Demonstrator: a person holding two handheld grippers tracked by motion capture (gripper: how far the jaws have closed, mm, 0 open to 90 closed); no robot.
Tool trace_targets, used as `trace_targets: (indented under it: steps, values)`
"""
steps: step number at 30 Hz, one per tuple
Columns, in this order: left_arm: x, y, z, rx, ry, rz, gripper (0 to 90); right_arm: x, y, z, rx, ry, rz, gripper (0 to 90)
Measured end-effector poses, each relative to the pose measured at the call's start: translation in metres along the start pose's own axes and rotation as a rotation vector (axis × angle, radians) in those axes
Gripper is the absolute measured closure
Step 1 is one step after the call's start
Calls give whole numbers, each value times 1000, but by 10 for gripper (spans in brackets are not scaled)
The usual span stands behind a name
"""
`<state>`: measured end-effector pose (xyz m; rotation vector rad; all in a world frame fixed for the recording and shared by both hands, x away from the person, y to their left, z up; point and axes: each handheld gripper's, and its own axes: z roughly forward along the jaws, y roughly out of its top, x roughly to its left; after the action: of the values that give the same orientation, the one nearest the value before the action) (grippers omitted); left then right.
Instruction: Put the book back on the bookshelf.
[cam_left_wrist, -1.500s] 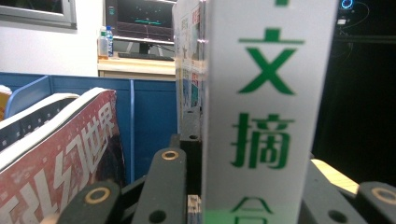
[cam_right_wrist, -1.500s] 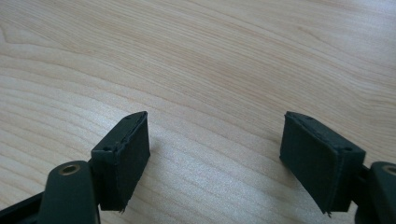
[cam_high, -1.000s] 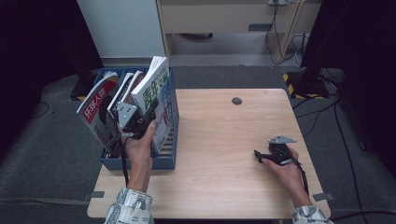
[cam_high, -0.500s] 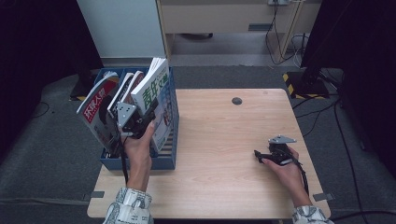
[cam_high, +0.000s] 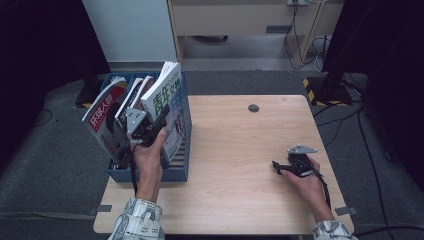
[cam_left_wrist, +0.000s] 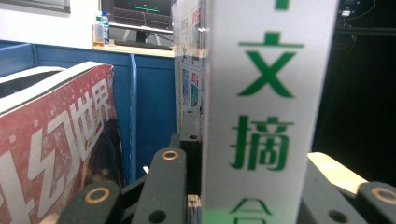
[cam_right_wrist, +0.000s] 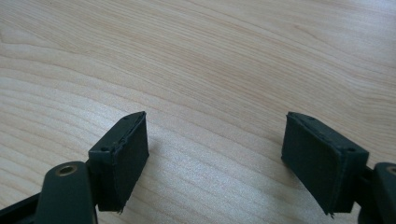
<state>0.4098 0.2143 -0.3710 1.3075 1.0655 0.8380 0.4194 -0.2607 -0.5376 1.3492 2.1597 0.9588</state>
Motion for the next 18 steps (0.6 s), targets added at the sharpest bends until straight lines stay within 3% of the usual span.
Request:
trace_targets:
  steps: [18]
  values:
    - [5, -7, 10, 22, -17, -2, 737, 0, 0, 0, -1, -3, 5, 229]
